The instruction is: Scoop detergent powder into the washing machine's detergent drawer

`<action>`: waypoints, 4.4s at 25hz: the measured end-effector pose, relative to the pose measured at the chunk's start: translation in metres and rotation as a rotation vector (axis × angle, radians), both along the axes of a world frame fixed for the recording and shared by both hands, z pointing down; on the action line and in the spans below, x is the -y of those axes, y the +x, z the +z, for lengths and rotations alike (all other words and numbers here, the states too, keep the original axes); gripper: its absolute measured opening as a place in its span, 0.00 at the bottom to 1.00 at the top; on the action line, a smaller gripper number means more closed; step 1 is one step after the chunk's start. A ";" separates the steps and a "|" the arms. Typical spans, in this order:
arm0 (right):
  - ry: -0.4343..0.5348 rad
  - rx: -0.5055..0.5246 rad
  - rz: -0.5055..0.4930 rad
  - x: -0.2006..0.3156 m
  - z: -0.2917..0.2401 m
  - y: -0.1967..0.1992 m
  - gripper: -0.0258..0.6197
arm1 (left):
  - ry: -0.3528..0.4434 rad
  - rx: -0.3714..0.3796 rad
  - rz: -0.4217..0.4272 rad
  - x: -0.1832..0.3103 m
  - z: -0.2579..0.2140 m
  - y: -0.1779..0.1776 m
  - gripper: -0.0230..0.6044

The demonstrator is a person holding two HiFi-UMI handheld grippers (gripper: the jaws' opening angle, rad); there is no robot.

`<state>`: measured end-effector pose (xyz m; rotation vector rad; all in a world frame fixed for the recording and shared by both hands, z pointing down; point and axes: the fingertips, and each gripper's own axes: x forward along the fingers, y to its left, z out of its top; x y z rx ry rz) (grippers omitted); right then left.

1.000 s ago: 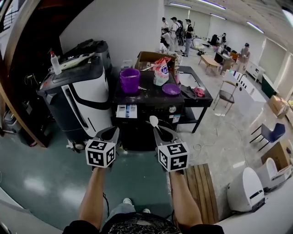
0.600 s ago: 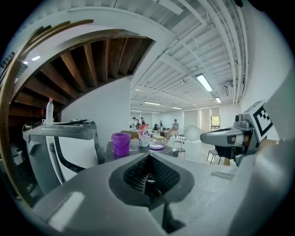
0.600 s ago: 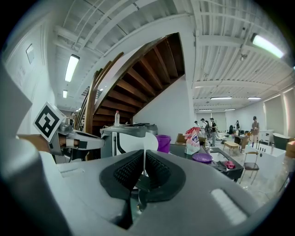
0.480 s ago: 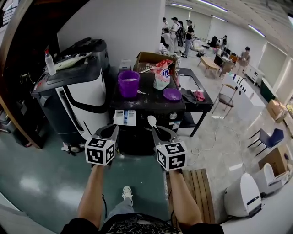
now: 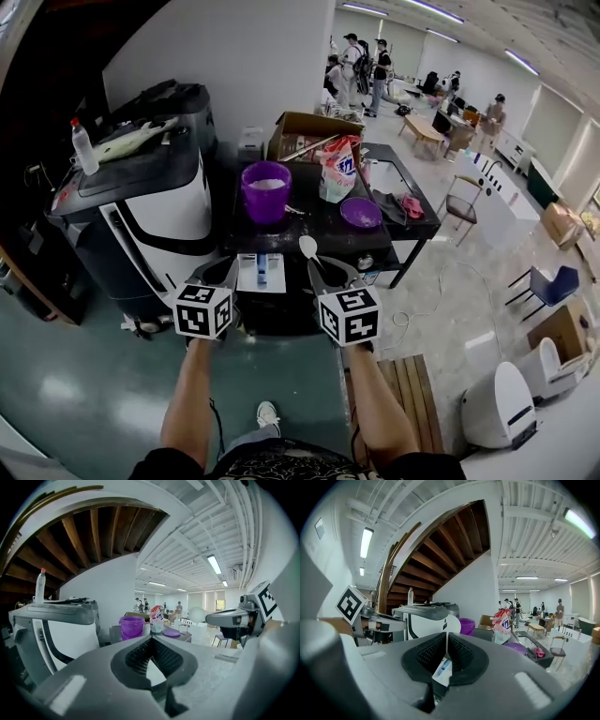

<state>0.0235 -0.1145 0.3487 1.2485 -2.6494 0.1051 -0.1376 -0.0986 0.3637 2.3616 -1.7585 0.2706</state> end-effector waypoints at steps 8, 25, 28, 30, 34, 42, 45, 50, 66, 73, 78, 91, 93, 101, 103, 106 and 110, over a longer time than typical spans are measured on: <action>-0.005 -0.014 0.018 0.052 -0.009 -0.034 0.10 | 0.005 -0.027 0.019 0.056 -0.005 -0.038 0.04; -0.017 -0.017 0.039 0.105 -0.002 -0.069 0.10 | 0.014 -0.009 0.057 0.111 -0.011 -0.068 0.04; -0.008 -0.018 0.032 0.116 -0.004 -0.074 0.10 | 0.022 -0.011 0.052 0.121 -0.014 -0.072 0.04; -0.006 -0.020 0.026 0.123 -0.004 -0.076 0.10 | 0.025 -0.011 0.052 0.128 -0.015 -0.073 0.04; -0.006 -0.028 0.011 0.141 -0.004 -0.078 0.10 | 0.024 -0.003 0.050 0.141 -0.014 -0.074 0.04; 0.004 -0.053 -0.055 0.202 -0.001 -0.086 0.10 | 0.021 0.016 0.013 0.186 -0.009 -0.078 0.04; 0.007 -0.082 -0.100 0.229 0.002 -0.089 0.10 | 0.012 0.027 -0.010 0.207 -0.005 -0.077 0.04; -0.011 -0.143 -0.200 0.278 0.010 -0.099 0.10 | -0.011 0.035 -0.064 0.245 0.003 -0.079 0.04; -0.041 -0.585 -0.651 0.344 0.040 -0.162 0.10 | -0.048 0.046 -0.232 0.294 0.023 -0.078 0.04; -0.060 -0.786 -0.783 0.355 0.057 -0.189 0.10 | -0.053 0.050 -0.289 0.295 0.024 -0.087 0.04; -0.075 -0.930 -0.843 0.362 0.072 -0.199 0.10 | -0.055 0.051 -0.302 0.299 0.026 -0.087 0.04; -0.094 -1.313 -0.869 0.373 0.110 -0.192 0.10 | -0.063 0.036 -0.316 0.298 0.036 -0.089 0.04; -0.093 -1.379 -0.860 0.375 0.113 -0.187 0.10 | -0.062 0.034 -0.314 0.296 0.038 -0.089 0.04; -0.185 -1.491 -0.828 0.375 0.125 -0.174 0.10 | -0.064 0.025 -0.313 0.289 0.040 -0.088 0.04; -0.228 -1.498 -0.826 0.371 0.127 -0.172 0.10 | -0.064 0.025 -0.316 0.287 0.039 -0.089 0.04; -0.307 -1.491 -0.825 0.365 0.131 -0.169 0.10 | -0.066 0.026 -0.320 0.282 0.040 -0.091 0.04; -0.391 -1.468 -0.803 0.360 0.132 -0.165 0.10 | -0.066 0.023 -0.333 0.275 0.041 -0.097 0.04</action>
